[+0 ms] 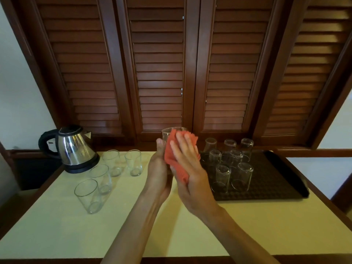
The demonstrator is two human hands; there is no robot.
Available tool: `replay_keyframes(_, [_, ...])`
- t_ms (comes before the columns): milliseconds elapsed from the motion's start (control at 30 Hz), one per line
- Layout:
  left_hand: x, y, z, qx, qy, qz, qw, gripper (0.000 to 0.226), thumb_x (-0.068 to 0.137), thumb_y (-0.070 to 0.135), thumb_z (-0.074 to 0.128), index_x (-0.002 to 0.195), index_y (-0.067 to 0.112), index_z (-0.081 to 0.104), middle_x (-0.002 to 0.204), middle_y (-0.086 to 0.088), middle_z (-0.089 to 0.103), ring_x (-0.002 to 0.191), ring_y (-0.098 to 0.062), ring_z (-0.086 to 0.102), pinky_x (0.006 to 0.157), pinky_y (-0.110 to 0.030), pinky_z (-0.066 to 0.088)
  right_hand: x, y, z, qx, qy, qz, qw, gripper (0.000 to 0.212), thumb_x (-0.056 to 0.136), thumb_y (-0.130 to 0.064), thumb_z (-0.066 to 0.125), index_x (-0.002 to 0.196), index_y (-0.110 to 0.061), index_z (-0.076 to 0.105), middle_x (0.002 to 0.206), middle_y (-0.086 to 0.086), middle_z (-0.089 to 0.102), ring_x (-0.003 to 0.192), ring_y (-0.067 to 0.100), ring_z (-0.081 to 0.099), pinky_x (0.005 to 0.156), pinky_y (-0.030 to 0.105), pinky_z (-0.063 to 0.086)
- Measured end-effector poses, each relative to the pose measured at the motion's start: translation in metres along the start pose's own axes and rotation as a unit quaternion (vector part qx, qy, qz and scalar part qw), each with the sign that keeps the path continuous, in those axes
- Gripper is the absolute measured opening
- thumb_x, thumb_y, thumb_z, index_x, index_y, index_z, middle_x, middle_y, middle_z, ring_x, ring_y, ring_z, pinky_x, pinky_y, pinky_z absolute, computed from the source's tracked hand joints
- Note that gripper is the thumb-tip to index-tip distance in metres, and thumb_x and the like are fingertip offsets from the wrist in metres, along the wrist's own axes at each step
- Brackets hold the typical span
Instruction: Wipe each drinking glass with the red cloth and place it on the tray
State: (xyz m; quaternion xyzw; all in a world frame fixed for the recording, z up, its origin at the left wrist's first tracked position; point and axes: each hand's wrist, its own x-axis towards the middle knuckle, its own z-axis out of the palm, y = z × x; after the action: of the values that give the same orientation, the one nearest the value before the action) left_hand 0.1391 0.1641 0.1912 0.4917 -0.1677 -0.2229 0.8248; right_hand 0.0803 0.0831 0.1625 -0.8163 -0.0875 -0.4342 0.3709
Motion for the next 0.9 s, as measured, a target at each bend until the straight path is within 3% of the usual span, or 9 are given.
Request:
replay_keyframes(100, [0.000, -0.001, 0.004, 0.014, 0.028, 0.045, 0.999, 0.050, 0.108, 0.053, 0.028, 0.118, 0.027, 0.070, 0.114, -0.003, 0.078, 0.110, -0.022, 0.074, 0.093, -0.046, 0.059, -0.010, 0.005, -0.001, 0.104, 0.023, 0.073, 0.992, 0.054, 0.106, -0.038, 0.043, 0.157, -0.026, 0.029, 0.161, -0.007, 0.037, 0.150, 0.018, 0.033, 0.120, 0.041, 0.035])
replay_keyframes(200, [-0.008, -0.014, 0.008, 0.055, 0.053, 0.072, 0.994, 0.052, 0.102, 0.063, 0.031, 0.132, 0.033, 0.060, 0.125, -0.006, 0.073, 0.115, -0.025, 0.072, 0.089, -0.052, 0.061, 0.014, 0.003, -0.010, 0.158, 0.083, 0.207, 0.962, 0.048, 0.105, -0.039, 0.046, 0.152, -0.039, 0.036, 0.126, -0.003, 0.070, 0.124, 0.023, 0.063, 0.101, 0.040, 0.054])
replay_keyframes(333, [-0.006, 0.000, 0.009, 0.078, 0.029, 0.106, 0.991, 0.054, 0.104, 0.063, 0.039, 0.136, 0.026, 0.062, 0.131, -0.006, 0.070, 0.122, -0.022, 0.068, 0.099, -0.047, 0.057, -0.007, -0.012, -0.002, 0.098, 0.029, 0.045, 0.994, 0.050, 0.108, -0.029, 0.042, 0.156, -0.025, 0.029, 0.167, -0.009, 0.022, 0.154, 0.022, 0.024, 0.123, 0.042, 0.028])
replay_keyframes(400, [-0.003, 0.010, 0.009, 0.064, 0.021, 0.111, 0.991, 0.046, 0.099, 0.052, 0.051, 0.131, 0.022, 0.065, 0.127, -0.009, 0.072, 0.121, -0.026, 0.068, 0.099, -0.043, 0.057, -0.013, -0.014, 0.002, 0.130, 0.035, 0.052, 0.990, 0.052, 0.107, -0.032, 0.042, 0.156, -0.037, 0.027, 0.166, -0.012, 0.023, 0.149, 0.034, 0.032, 0.118, 0.053, 0.035])
replay_keyframes(500, [-0.007, 0.000, 0.010, 0.134, 0.003, 0.100, 0.986, 0.051, 0.094, 0.057, 0.050, 0.137, 0.033, 0.063, 0.130, 0.002, 0.071, 0.122, -0.014, 0.067, 0.102, -0.045, 0.057, 0.014, -0.012, -0.008, 0.174, 0.093, 0.158, 0.968, 0.052, 0.105, -0.029, 0.047, 0.155, -0.033, 0.030, 0.155, -0.009, 0.045, 0.141, 0.009, 0.045, 0.112, 0.026, 0.043])
replay_keyframes(567, [-0.008, -0.005, 0.011, 0.152, 0.006, 0.091, 0.984, 0.051, 0.096, 0.060, 0.046, 0.140, 0.039, 0.062, 0.132, 0.009, 0.070, 0.123, -0.008, 0.065, 0.105, -0.048, 0.055, 0.028, -0.010, -0.015, 0.128, 0.090, 0.144, 0.977, 0.050, 0.106, -0.021, 0.046, 0.154, -0.016, 0.034, 0.160, -0.007, 0.034, 0.145, 0.001, 0.036, 0.113, 0.017, 0.036])
replay_keyframes(667, [0.002, 0.002, 0.010, 0.081, 0.024, 0.082, 0.993, 0.044, 0.105, 0.051, 0.042, 0.137, 0.030, 0.064, 0.128, 0.001, 0.073, 0.124, -0.019, 0.067, 0.106, -0.049, 0.053, 0.005, -0.002, -0.001, 0.041, 0.026, 0.040, 0.998, 0.050, 0.107, -0.029, 0.039, 0.154, -0.012, 0.035, 0.166, -0.004, 0.023, 0.154, 0.015, 0.020, 0.125, 0.036, 0.022])
replay_keyframes(800, [0.000, -0.004, 0.010, 0.129, 0.043, 0.078, 0.988, 0.052, 0.095, 0.070, 0.036, 0.133, 0.042, 0.059, 0.122, 0.004, 0.073, 0.119, -0.017, 0.069, 0.102, -0.046, 0.055, 0.005, 0.001, -0.001, 0.197, 0.094, 0.196, 0.956, 0.049, 0.104, -0.035, 0.044, 0.152, -0.036, 0.034, 0.150, -0.015, 0.051, 0.141, 0.008, 0.045, 0.114, 0.027, 0.040])
replay_keyframes(900, [-0.006, -0.010, 0.009, 0.143, -0.011, 0.045, 0.989, 0.066, 0.087, 0.084, 0.040, 0.134, 0.042, 0.060, 0.134, 0.003, 0.068, 0.126, -0.017, 0.064, 0.108, -0.052, 0.052, 0.020, -0.004, -0.010, 0.123, 0.100, 0.169, 0.973, 0.049, 0.106, -0.031, 0.045, 0.152, -0.035, 0.030, 0.162, -0.014, 0.032, 0.147, -0.001, 0.032, 0.119, 0.025, 0.032])
